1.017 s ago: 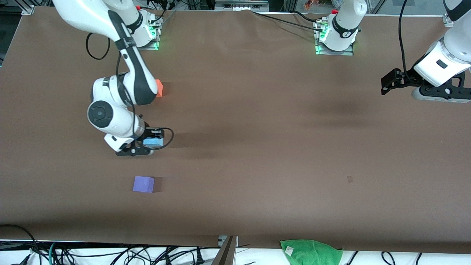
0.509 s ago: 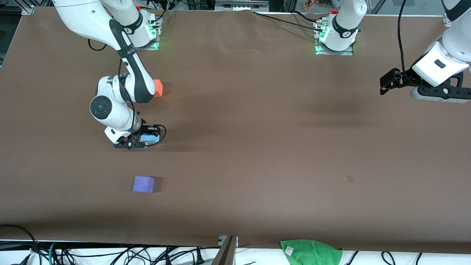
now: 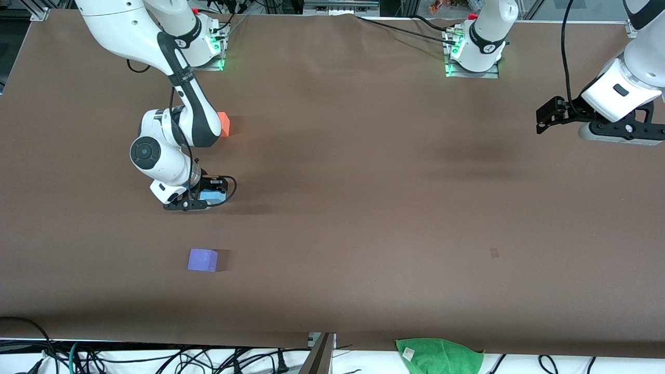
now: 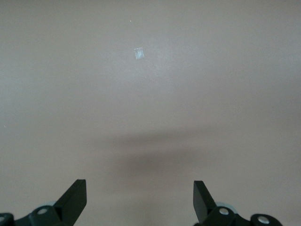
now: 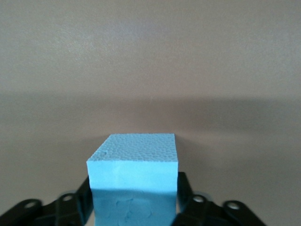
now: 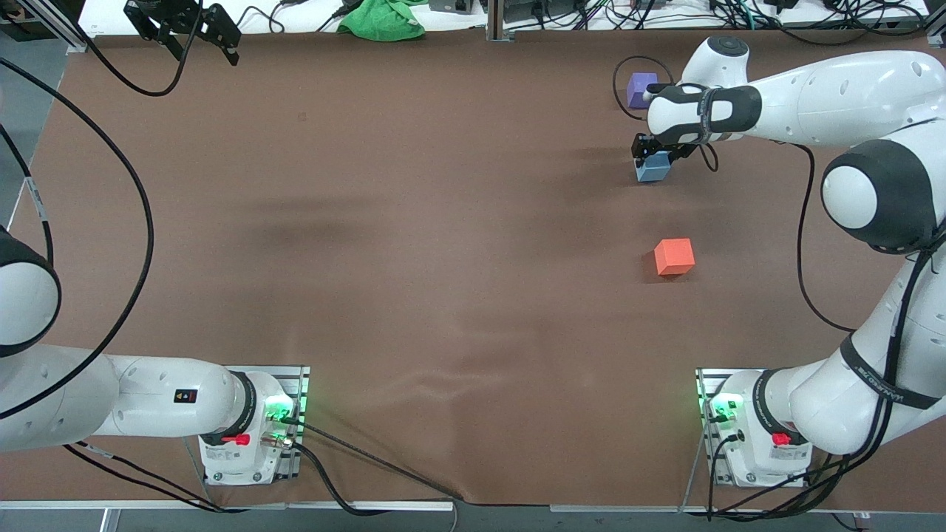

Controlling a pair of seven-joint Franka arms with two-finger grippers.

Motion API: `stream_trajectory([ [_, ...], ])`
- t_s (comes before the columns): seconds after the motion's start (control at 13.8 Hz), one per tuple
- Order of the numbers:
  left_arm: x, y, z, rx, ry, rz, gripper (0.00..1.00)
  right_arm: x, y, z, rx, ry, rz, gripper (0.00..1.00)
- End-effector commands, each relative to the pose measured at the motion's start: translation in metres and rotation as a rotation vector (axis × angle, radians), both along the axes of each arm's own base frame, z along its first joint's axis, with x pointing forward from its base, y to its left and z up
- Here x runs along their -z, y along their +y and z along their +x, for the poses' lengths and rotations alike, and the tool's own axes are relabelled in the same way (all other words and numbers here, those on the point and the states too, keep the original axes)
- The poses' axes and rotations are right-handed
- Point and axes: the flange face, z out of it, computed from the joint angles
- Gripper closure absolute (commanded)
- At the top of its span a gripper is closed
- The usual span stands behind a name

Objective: Place blue block between orange and purple blocks
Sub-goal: 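Lower the cube and open the right gripper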

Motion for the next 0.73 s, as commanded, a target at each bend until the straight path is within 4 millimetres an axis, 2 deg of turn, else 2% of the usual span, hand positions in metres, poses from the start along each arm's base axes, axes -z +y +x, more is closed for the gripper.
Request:
stream_trajectory([
  [0.0,-0.003,-0.003,0.000,0.010,-0.003,-0.019,0.00,-0.037,0.003,0.001,-0.006,-0.028,0.044,0.01],
  [0.29,-0.003,-0.003,0.000,0.010,-0.003,-0.019,0.00,-0.126,0.005,-0.003,-0.025,-0.024,0.093,0.01],
  [0.51,-0.003,-0.003,0.000,0.010,-0.003,-0.019,0.00,-0.204,-0.009,-0.008,-0.022,-0.043,0.130,0.01],
  [0.65,-0.002,-0.003,0.000,0.011,-0.002,-0.019,0.00,-0.257,-0.019,-0.002,-0.030,-0.008,0.137,0.01],
])
